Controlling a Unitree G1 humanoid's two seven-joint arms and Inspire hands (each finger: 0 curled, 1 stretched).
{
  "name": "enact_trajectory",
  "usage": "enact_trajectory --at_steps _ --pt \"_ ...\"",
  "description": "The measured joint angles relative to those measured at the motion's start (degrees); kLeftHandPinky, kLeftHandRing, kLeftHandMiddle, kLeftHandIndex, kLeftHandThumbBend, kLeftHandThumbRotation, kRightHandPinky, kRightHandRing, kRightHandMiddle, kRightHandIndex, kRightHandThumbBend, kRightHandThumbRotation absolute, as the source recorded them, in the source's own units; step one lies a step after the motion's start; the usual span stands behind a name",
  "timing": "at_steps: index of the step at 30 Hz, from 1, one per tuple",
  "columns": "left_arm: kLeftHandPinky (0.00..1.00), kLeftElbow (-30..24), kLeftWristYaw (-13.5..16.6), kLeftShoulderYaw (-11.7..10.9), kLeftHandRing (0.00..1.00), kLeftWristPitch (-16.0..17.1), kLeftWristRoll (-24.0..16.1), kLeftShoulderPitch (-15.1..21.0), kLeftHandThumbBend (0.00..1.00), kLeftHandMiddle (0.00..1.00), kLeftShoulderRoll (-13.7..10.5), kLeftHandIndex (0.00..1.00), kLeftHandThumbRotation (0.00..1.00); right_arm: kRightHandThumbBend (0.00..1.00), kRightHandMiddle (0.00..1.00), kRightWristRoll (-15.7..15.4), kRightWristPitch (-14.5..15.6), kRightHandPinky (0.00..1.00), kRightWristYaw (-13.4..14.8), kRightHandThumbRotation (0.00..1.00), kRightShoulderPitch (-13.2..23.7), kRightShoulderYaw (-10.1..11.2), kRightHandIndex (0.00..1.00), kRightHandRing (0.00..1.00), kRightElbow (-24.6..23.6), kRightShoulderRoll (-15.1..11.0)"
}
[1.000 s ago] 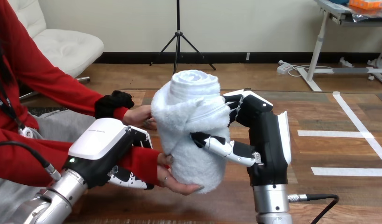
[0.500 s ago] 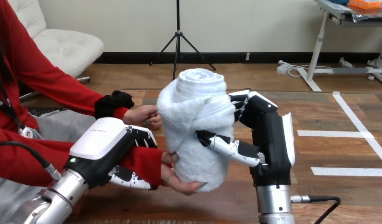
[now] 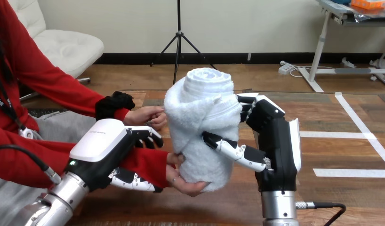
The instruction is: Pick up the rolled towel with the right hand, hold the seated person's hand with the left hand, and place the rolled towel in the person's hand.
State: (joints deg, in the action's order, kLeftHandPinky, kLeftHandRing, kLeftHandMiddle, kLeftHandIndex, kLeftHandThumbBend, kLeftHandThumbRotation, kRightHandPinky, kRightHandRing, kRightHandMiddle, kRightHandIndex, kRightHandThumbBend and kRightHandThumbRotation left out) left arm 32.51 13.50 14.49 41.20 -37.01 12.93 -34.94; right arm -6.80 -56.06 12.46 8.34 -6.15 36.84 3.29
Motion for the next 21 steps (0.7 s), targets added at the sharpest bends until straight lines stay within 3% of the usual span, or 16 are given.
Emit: enact_trajectory --at_steps 21 --pt "0.64 -3.84 -0.05 -0.85 0.71 0.13 2.08 -3.41 0.95 0.79 0.41 0.86 0.40 0.90 0.58 -0.44 -0.07 0.48 0.56 0.28 0.07 1.44 0.58 0.53 1.17 -0.05"
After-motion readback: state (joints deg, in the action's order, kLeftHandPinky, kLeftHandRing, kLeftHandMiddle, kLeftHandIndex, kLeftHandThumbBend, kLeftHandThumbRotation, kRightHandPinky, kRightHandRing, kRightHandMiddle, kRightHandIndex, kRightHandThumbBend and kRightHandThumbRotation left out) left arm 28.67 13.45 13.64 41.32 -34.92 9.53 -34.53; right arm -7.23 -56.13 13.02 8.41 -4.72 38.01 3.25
